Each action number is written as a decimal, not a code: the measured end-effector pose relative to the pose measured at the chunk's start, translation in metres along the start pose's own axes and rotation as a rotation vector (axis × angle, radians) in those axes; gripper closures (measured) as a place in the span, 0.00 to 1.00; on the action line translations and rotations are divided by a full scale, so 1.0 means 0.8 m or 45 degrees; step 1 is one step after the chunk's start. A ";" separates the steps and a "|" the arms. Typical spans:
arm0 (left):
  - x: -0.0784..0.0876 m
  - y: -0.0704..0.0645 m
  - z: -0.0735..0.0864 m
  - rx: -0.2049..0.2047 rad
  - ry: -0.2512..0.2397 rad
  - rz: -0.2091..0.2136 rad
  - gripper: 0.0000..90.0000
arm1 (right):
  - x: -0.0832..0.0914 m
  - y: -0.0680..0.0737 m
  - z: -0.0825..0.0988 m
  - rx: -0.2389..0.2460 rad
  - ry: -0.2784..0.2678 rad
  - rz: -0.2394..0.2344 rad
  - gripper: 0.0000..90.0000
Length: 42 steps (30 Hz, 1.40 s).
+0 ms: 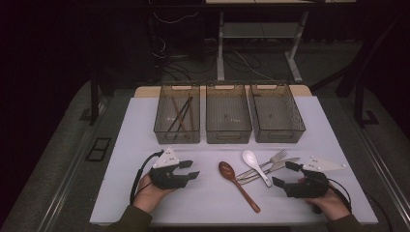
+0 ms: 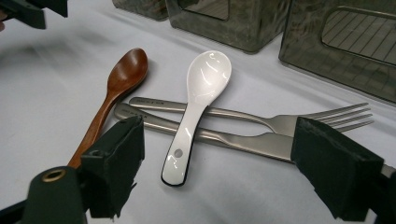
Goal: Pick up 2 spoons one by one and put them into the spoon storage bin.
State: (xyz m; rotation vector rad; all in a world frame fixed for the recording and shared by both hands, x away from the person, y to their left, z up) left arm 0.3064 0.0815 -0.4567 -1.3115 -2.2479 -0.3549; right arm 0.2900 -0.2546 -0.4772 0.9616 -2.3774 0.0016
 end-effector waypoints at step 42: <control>-0.167 -0.032 -0.062 -0.201 0.301 0.167 0.99 | 0.002 0.001 0.001 -0.003 -0.010 0.003 0.19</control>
Point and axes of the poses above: each handheld gripper's, and its own axes: x roughly backward along the jaws, z roughly out of its underside, y roughly to its left, the point moved 7 cm from there along -x, roughly forward along the jaws, and after that the axes turned 3 degrees about -x, right-handed, at the moved point
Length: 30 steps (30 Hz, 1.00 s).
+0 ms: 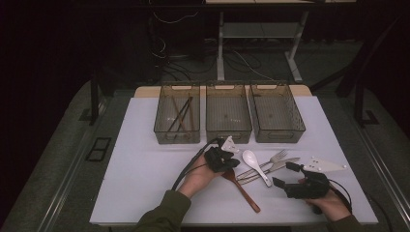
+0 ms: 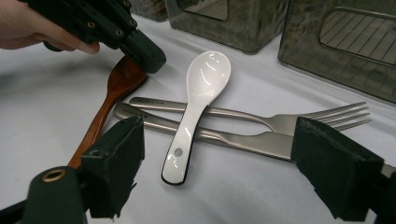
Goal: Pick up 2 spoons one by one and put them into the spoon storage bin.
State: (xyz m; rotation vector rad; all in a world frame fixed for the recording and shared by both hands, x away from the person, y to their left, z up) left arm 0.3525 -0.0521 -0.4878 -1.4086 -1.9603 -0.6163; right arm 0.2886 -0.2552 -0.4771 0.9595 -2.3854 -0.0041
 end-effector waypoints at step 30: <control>0.020 -0.007 0.029 -0.011 0.151 0.018 0.99 | -0.001 0.000 0.002 0.017 0.015 0.002 0.19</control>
Point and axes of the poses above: each handheld gripper's, and its own axes: x roughly backward along the jaws, z roughly out of its underside, y roughly to its left, the point moved 7 cm from there along -x, roughly forward along the jaws, and after that the axes turned 3 degrees about -x, right-handed, at the moved point
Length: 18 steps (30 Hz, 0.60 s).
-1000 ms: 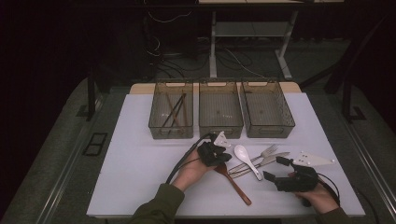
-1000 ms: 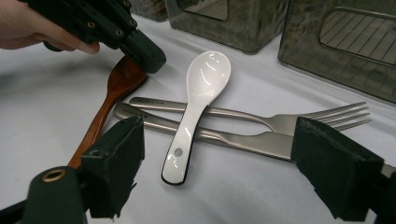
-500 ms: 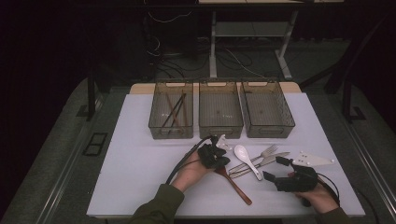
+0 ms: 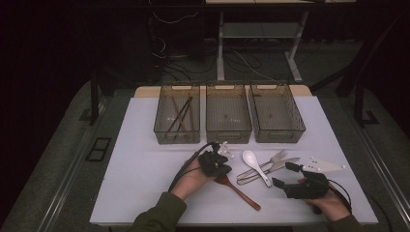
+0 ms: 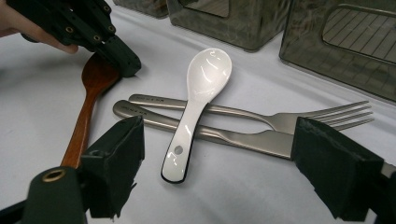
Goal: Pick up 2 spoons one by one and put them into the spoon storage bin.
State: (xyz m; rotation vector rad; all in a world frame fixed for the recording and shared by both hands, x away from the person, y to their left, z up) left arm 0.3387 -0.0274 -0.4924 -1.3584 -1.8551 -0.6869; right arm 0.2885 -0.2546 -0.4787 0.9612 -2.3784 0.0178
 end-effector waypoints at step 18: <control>0.024 -0.010 0.023 0.020 0.006 0.006 0.99 | 0.001 0.001 0.000 -0.001 -0.005 0.001 0.19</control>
Point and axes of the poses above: each handheld gripper's, and its own axes: x roughly backward along the jaws, z roughly out of its underside, y roughly to its left, the point moved 7 cm from there along -x, roughly forward along the jaws, and after that the axes turned 3 degrees about -x, right-handed, at the moved point
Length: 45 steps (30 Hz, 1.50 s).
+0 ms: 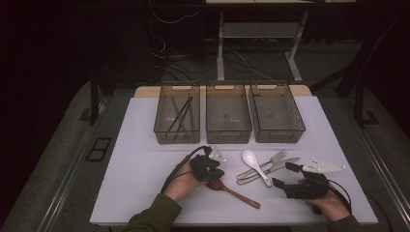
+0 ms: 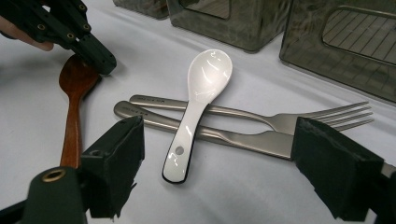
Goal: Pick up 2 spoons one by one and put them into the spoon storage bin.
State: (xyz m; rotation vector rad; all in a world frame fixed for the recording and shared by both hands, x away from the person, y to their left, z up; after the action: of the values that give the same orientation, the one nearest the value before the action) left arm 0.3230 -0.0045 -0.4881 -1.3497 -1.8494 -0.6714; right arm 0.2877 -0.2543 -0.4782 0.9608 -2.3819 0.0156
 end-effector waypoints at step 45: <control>0.050 -0.021 0.033 0.094 -0.204 0.035 0.65 | -0.004 0.002 0.001 0.022 0.013 -0.006 0.19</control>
State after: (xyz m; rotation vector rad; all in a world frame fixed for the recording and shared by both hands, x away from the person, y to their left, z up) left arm 0.2931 0.0331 -0.4712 -1.4130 -1.9578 -0.4883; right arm 0.2882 -0.2508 -0.4802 0.9717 -2.3737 0.0391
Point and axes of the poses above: each handheld gripper's, and its own axes: x roughly backward along the jaws, z roughly out of its underside, y roughly to its left, the point moved 7 cm from there along -x, roughly forward along the jaws, and after that the axes turned 3 degrees about -x, right-handed, at the moved point
